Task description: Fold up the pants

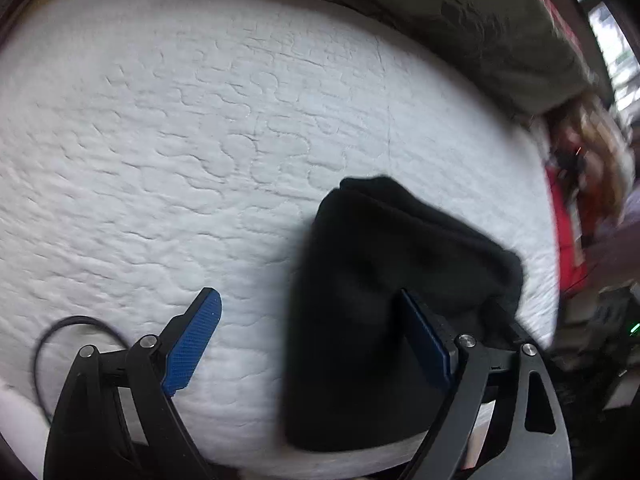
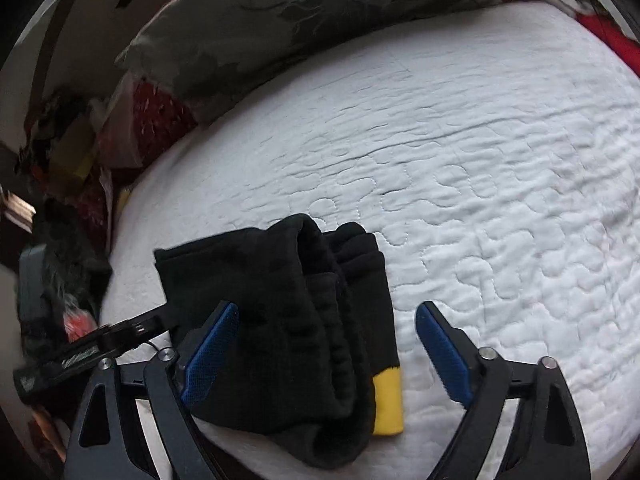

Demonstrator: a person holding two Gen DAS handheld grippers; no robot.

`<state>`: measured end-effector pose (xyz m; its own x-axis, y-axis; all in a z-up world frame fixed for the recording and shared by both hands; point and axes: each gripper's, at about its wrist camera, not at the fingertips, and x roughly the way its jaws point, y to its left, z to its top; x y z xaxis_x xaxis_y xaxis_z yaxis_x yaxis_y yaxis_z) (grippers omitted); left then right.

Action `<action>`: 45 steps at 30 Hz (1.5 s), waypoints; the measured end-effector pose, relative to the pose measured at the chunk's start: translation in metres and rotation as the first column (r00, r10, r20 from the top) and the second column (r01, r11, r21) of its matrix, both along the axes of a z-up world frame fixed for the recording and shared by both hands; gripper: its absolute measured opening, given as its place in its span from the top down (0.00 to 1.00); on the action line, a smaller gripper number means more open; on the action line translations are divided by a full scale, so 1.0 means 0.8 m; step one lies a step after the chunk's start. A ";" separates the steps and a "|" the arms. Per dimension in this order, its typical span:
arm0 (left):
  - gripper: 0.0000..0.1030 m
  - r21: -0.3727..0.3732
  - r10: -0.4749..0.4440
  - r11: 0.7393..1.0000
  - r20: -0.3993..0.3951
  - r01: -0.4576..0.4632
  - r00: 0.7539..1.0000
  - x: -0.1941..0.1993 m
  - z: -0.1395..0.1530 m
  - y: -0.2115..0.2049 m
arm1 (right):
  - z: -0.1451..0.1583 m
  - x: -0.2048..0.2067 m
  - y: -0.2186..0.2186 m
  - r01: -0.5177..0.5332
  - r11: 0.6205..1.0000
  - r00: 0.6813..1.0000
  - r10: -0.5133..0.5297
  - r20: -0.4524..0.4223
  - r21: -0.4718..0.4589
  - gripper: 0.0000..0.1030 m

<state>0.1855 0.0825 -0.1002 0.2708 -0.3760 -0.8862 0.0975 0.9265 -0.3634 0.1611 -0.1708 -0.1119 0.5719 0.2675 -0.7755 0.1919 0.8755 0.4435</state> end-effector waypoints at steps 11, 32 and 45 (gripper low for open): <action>0.62 -0.059 -0.011 0.998 0.034 0.013 0.999 0.014 -0.002 -0.029 | -0.008 -0.003 -0.028 0.024 0.994 0.998 -0.030 0.055 0.108 0.61; 0.50 -0.151 0.014 0.988 -0.059 -0.023 0.998 -0.077 -0.016 -0.005 | -0.008 -0.051 0.002 -0.043 0.999 0.998 0.043 0.038 0.019 0.52; 0.52 -0.116 -0.047 0.992 0.030 0.050 0.998 -0.082 0.021 -0.019 | -0.024 -0.064 -0.033 -0.017 0.991 0.999 0.012 0.032 0.135 0.67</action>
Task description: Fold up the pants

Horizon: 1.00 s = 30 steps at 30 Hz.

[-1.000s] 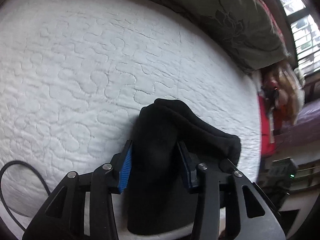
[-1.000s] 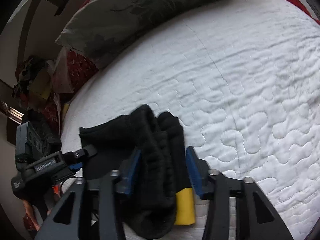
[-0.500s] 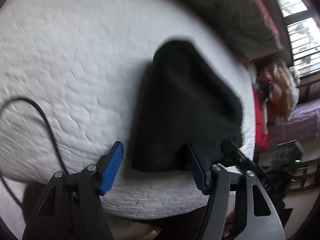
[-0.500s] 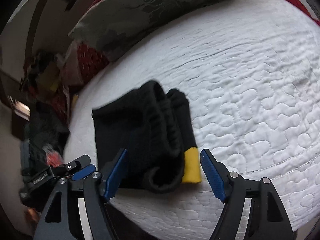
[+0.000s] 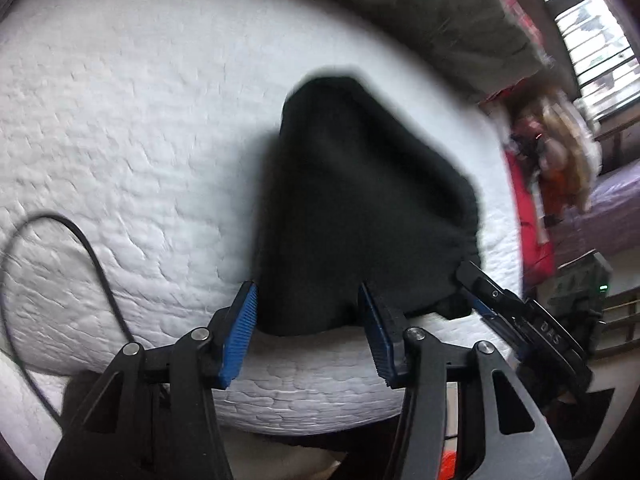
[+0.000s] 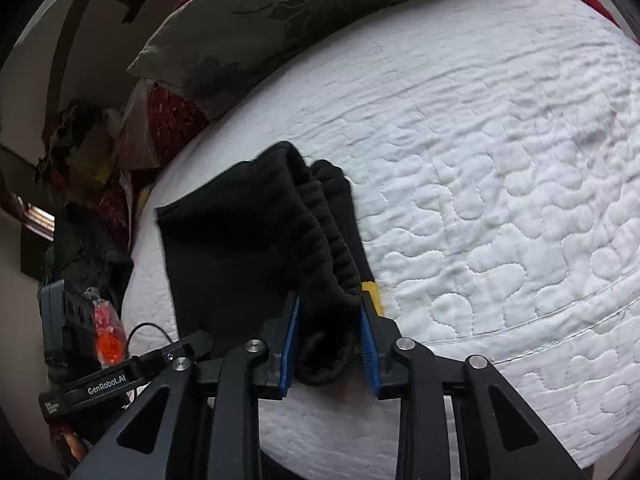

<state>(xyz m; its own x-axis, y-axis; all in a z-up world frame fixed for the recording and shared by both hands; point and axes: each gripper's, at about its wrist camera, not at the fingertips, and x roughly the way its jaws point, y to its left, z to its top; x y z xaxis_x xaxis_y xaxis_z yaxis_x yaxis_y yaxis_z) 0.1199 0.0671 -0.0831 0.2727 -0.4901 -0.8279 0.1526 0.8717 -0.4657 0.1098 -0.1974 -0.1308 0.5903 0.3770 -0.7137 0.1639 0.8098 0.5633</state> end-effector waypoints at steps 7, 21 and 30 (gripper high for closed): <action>0.40 0.059 0.043 0.997 0.089 -0.048 0.995 0.070 0.037 -0.012 | 0.042 0.015 -0.029 0.089 0.994 0.993 -0.094 0.078 0.070 0.34; 0.55 0.087 -0.003 0.996 0.018 0.002 1.000 0.110 -0.004 -0.074 | 0.020 0.085 -0.006 0.043 0.999 0.999 -0.043 0.017 0.018 0.69; 0.54 0.171 0.006 0.985 0.035 -0.012 0.999 0.101 -0.004 -0.079 | -0.008 0.071 -0.024 0.107 0.993 0.994 -0.106 -0.010 0.059 0.68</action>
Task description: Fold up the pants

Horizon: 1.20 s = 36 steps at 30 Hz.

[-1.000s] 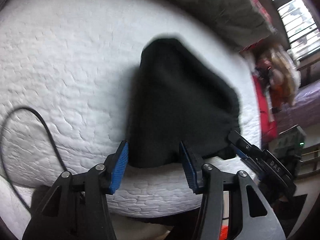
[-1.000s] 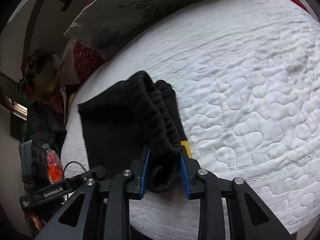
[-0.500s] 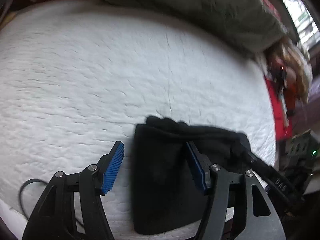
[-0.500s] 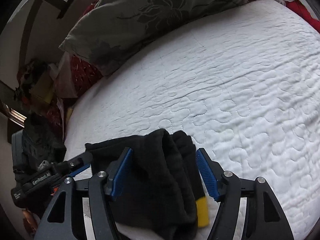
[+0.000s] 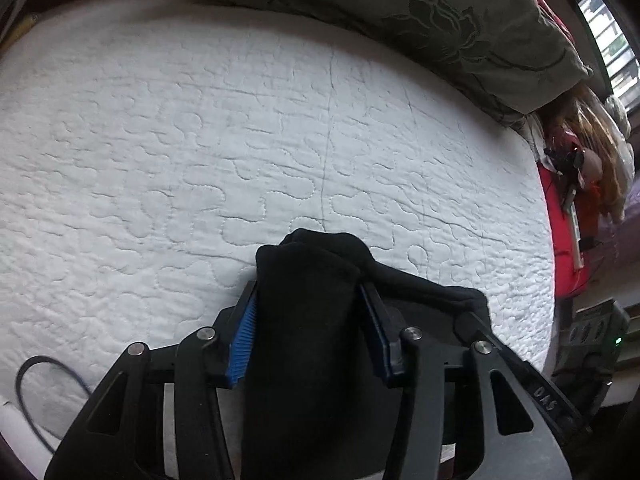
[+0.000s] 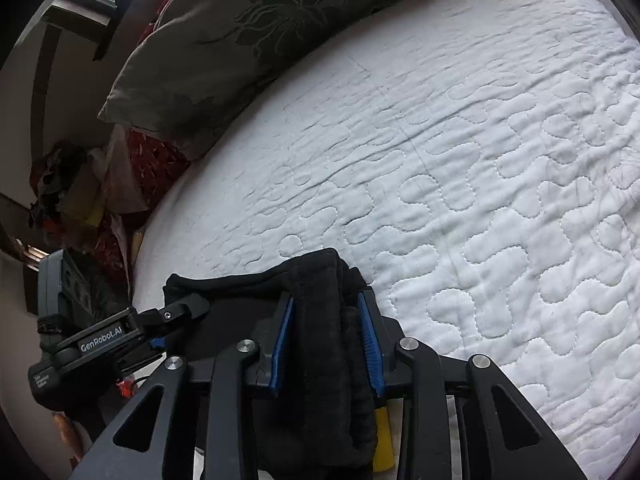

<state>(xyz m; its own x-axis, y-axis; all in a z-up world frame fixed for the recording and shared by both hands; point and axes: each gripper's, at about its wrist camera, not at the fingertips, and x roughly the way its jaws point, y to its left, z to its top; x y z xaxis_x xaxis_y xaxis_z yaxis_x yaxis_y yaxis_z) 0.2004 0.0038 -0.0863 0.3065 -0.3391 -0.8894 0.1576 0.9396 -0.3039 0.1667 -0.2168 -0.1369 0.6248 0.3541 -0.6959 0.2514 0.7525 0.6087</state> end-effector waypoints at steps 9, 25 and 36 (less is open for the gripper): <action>0.54 0.101 -0.023 0.995 0.106 0.013 0.994 -0.048 0.026 0.022 | 0.033 -0.037 0.011 -0.047 0.997 0.998 0.048 0.028 -0.059 0.54; 0.50 0.033 0.033 0.999 -0.013 -0.033 0.999 -0.097 -0.024 0.054 | 0.013 -0.080 0.050 -0.109 0.980 0.994 0.108 -0.015 -0.167 0.72; 0.52 0.048 -0.012 0.999 0.002 0.012 1.000 -0.103 -0.023 0.057 | -0.013 -0.090 0.012 -0.064 0.997 0.998 0.063 -0.032 -0.050 0.59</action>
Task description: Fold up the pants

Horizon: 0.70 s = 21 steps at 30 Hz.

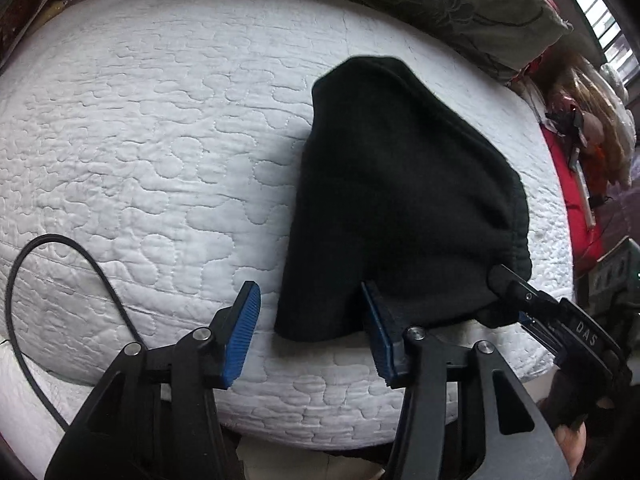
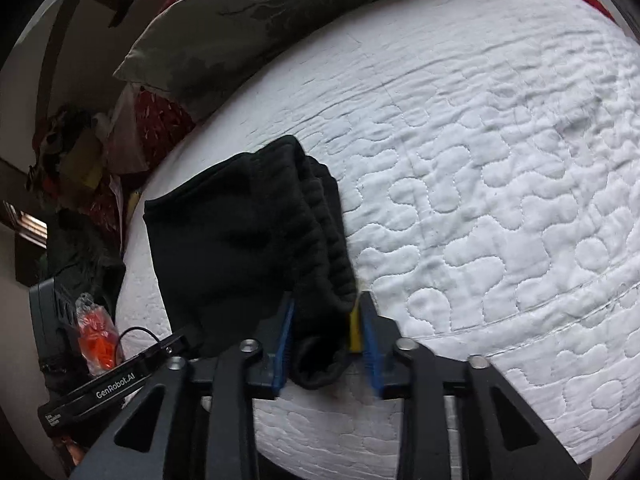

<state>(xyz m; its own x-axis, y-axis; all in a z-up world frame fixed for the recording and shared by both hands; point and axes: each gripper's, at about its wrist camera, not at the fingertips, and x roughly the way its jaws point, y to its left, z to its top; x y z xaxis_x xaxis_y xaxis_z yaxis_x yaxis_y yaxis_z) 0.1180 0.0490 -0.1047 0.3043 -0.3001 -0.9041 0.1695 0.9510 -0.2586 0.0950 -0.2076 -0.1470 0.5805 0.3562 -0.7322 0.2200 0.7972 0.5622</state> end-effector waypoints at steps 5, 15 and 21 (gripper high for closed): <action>0.52 -0.067 0.002 0.998 0.030 0.000 1.000 -0.003 0.033 0.021 | 0.007 -0.007 -0.021 0.031 0.995 1.000 -0.031 -0.001 0.098 0.53; 0.43 -0.133 0.068 0.989 -0.002 -0.068 0.998 0.073 0.052 0.036 | 0.053 0.032 -0.031 0.045 0.997 0.994 -0.051 0.098 0.067 0.49; 0.42 -0.065 0.042 0.997 0.004 -0.042 0.999 0.103 0.040 0.002 | 0.048 0.058 -0.023 0.057 0.998 0.995 -0.057 0.087 0.005 0.53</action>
